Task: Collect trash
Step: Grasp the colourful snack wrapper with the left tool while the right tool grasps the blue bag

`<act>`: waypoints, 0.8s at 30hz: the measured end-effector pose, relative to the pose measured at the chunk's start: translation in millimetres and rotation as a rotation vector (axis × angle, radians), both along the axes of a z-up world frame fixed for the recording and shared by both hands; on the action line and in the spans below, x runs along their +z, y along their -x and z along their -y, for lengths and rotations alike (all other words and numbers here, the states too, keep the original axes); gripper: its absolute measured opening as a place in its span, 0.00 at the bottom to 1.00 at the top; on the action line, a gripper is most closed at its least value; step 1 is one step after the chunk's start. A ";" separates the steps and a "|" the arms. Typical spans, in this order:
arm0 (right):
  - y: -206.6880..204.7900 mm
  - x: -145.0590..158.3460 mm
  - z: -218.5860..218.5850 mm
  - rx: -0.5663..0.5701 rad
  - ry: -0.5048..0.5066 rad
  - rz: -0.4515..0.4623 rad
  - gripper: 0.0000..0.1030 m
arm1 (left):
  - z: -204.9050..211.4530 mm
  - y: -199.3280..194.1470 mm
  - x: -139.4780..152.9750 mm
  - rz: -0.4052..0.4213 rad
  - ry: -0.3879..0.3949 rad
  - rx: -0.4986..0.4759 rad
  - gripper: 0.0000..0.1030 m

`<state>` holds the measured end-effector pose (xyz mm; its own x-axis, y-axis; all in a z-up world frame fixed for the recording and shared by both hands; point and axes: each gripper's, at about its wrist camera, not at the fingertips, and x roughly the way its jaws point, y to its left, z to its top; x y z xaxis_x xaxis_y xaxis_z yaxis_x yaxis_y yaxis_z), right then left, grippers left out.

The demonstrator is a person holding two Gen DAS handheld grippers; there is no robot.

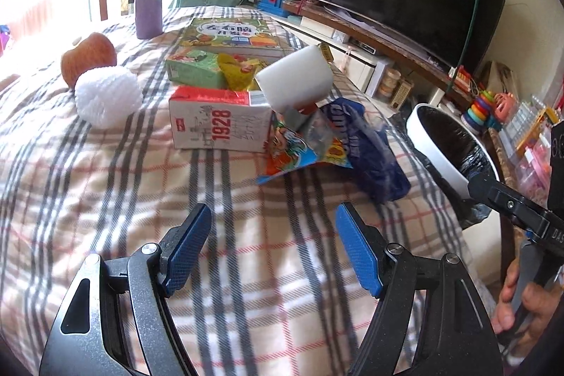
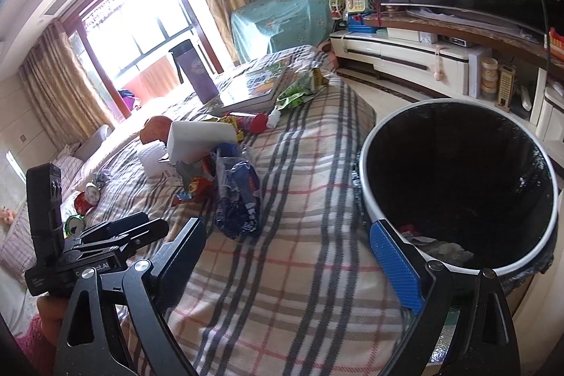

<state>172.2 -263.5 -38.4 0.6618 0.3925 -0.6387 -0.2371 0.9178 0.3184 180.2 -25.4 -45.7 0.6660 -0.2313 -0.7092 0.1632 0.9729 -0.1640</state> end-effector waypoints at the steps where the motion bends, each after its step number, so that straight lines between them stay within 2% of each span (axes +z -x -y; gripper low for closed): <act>1: -1.1 -0.8 -1.2 0.004 0.003 -0.001 0.92 | -0.8 -1.6 0.2 0.006 -0.004 -0.003 0.73; 8: -15.3 -10.4 -16.9 0.036 0.019 -0.023 0.92 | 2.2 -14.6 0.3 0.035 -0.047 -0.059 0.72; 11: -20.6 -11.6 -22.2 0.049 0.021 -0.024 0.89 | 6.7 -19.3 0.0 0.045 -0.067 -0.100 0.65; 16: -36.6 -17.2 -32.4 0.085 -0.002 -0.055 0.66 | 13.3 -26.5 -3.1 0.042 -0.094 -0.155 0.47; 20: -52.2 -28.5 -39.4 0.118 -0.040 -0.105 0.60 | 15.0 -33.6 -6.1 0.020 -0.085 -0.183 0.37; 23: -58.8 -33.8 -45.5 0.136 -0.048 -0.122 0.53 | 18.4 -37.3 -8.2 0.009 -0.075 -0.200 0.25; 24: -59.7 -34.8 -47.1 0.144 -0.052 -0.126 0.46 | 19.8 -38.3 -9.2 0.005 -0.070 -0.207 0.17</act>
<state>231.9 -216.4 -73.2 0.5125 0.5124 -0.6891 -0.3204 0.8586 0.4001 218.5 -45.3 -54.9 0.6127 -0.3138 -0.7253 0.3616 0.9274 -0.0958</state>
